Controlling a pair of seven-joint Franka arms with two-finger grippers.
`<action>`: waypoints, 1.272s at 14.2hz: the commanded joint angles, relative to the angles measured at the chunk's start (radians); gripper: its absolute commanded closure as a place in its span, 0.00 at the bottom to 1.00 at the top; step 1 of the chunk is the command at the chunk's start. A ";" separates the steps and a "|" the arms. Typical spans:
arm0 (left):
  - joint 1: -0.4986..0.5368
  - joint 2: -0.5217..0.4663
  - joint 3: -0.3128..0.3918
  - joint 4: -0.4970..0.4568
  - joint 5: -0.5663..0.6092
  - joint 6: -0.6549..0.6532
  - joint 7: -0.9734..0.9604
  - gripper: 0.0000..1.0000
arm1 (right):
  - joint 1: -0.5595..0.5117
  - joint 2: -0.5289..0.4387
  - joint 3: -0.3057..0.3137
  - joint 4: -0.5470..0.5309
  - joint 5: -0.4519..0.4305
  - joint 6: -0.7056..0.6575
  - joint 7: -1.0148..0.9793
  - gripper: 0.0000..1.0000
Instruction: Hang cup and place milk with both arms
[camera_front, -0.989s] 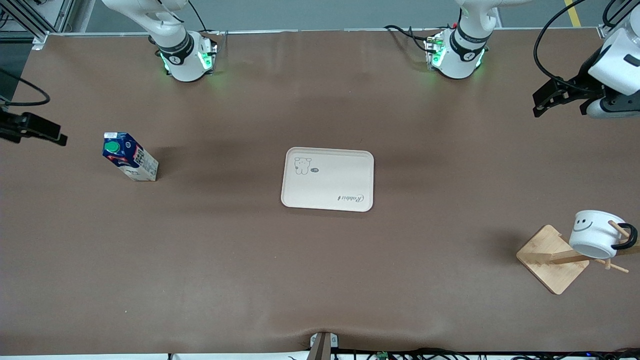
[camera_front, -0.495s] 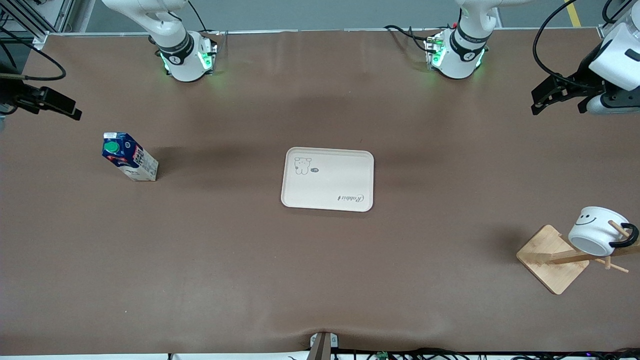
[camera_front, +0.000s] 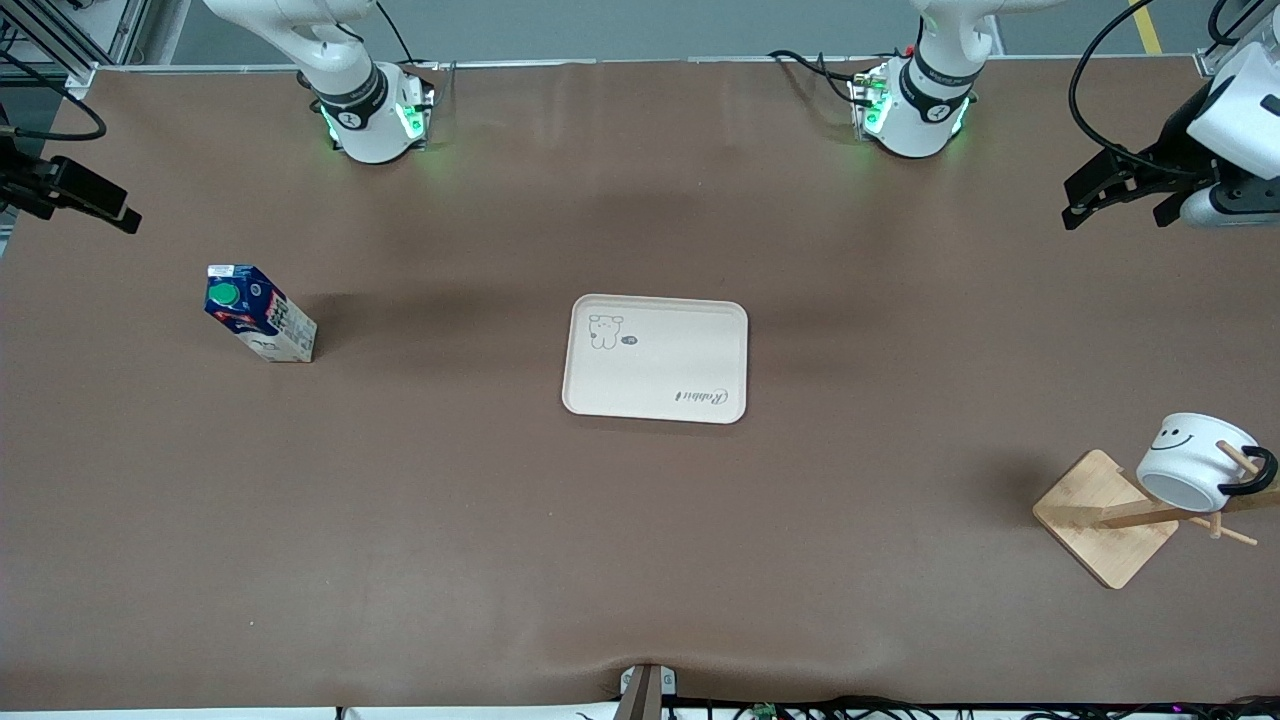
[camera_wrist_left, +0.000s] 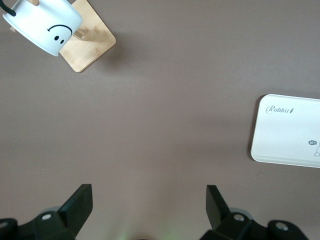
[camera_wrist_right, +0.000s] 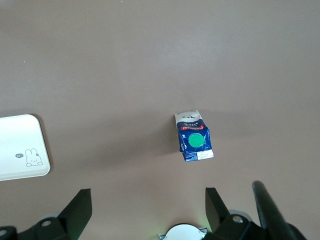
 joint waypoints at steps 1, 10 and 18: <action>0.002 0.018 0.004 0.043 -0.012 -0.002 0.003 0.00 | -0.016 0.006 0.006 0.018 0.013 -0.006 -0.003 0.00; 0.002 0.024 0.005 0.061 -0.003 -0.042 -0.006 0.00 | -0.015 0.008 0.004 0.017 0.013 -0.003 0.000 0.00; 0.000 0.039 0.004 0.067 -0.003 -0.041 -0.010 0.00 | -0.008 0.006 0.007 0.014 0.015 0.021 -0.006 0.00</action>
